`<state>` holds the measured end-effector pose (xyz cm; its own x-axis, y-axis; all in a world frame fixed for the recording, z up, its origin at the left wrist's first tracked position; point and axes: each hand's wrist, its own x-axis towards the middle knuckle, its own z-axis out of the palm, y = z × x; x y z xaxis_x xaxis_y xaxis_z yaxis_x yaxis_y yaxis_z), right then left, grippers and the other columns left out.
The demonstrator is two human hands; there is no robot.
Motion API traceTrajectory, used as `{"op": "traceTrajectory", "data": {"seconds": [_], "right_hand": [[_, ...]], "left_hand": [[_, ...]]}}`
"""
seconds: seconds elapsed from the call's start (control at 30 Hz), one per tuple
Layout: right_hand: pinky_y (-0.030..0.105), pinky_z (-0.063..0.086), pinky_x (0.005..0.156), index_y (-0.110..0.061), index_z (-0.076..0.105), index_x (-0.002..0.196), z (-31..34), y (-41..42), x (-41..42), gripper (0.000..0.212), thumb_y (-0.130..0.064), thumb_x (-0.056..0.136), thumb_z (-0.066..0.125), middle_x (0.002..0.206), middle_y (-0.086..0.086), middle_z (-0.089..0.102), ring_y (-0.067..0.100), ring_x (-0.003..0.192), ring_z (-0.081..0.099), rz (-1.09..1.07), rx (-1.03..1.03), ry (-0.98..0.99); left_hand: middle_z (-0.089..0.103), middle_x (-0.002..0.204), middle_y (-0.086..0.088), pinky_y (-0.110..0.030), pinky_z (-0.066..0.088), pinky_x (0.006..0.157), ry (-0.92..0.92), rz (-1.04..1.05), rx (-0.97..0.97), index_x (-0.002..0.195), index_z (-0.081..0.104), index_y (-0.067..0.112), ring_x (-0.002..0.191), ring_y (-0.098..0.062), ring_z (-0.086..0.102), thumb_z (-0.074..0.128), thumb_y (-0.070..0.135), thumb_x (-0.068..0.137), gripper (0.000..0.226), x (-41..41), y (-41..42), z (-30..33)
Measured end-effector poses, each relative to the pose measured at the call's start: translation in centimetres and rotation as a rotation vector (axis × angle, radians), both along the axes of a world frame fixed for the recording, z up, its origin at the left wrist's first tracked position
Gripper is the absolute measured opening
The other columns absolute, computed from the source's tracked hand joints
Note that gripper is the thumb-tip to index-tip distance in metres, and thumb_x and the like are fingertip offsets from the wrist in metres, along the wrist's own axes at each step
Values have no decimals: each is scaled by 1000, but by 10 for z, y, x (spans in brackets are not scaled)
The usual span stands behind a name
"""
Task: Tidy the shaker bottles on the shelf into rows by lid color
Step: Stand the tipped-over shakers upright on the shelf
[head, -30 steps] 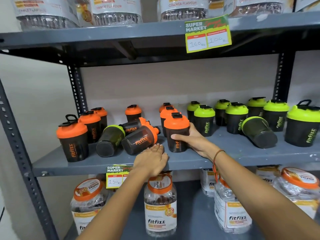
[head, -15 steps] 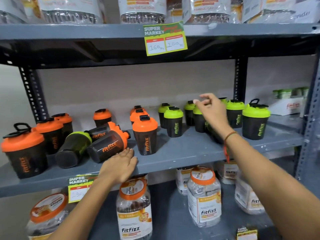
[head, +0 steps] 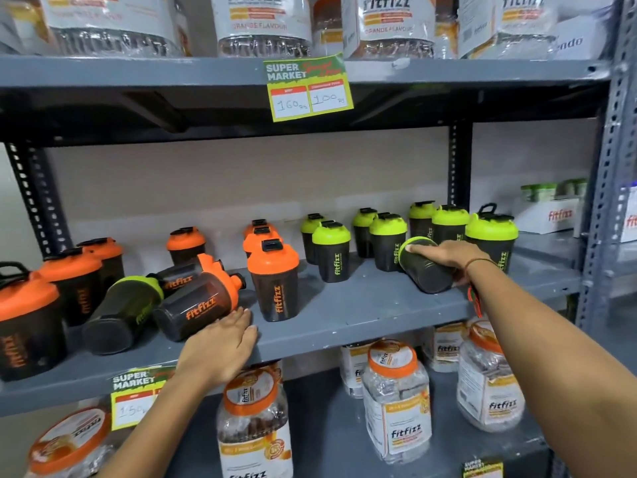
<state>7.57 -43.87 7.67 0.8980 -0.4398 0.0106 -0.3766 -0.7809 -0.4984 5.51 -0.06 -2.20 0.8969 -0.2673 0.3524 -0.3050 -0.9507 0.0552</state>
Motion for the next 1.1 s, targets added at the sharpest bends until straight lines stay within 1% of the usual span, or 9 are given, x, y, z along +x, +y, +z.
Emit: {"op": "traceTrajectory", "data": {"seconds": [0.1,0.23,0.33,0.43,0.5,0.6,0.77,0.97,1.1], "right_hand": [[30,56,51,-12,63,96,-3,-2,5,84,-87,57,62,97,14,67,31,74,71,6,125,2],[26,52,45,-9,63,106,-10,-7,3,73,-70,68,72,85,13,70,25,71,68,30,337,-32],[33,59,53,-8,65,101,-16,-9,-2,79,-74,60,74,90,13,72,27,81,70,21,373,-183],[42,62,75,-18,69,94,-21,-2,-6,81,-86,50,68,98,7,71,29,92,68,-28,328,-439],[40,56,87,-22,69,99,-24,7,-7,81,-86,51,66,104,4,73,28,96,67,-34,321,-583],[43,51,97,-21,62,117,-33,23,-5,83,-75,55,75,121,6,67,30,111,63,-38,371,-716],[49,49,97,-15,46,124,-54,37,-5,90,-64,57,82,121,11,64,35,113,60,-86,341,-763],[47,49,89,-18,37,116,-68,50,-10,102,-81,46,75,121,10,62,37,110,61,-98,291,-750],[47,48,84,-18,33,120,-73,56,-11,105,-80,48,75,127,10,58,39,111,59,-107,257,-761]], "left_hand": [[30,158,2,-30,22,116,-19,0,-6,150,31,20,144,-11,28,20,47,100,58,-1,-1,0],[30,158,3,-31,25,115,-26,10,-1,150,32,21,144,-11,29,19,47,99,58,-3,-1,1],[30,157,3,-30,25,114,-35,15,-1,150,31,22,144,-11,29,19,47,100,57,-4,-2,1],[31,157,3,-29,26,114,-39,12,6,150,31,22,144,-11,29,19,46,100,57,-5,-2,1],[30,158,4,-29,25,114,-34,15,5,150,31,22,144,-10,28,19,47,100,57,-6,-2,2],[29,158,5,-29,25,114,-33,20,4,150,30,23,144,-10,28,19,47,100,57,-6,-2,2],[29,158,4,-29,24,114,-29,21,11,150,29,23,144,-10,28,19,48,100,58,-5,-2,2],[29,158,4,-28,24,114,-35,22,8,150,31,22,144,-10,28,19,48,100,58,-5,-2,1],[30,158,4,-29,25,114,-20,23,3,150,31,23,144,-10,28,20,48,100,57,-4,-2,1]]}}
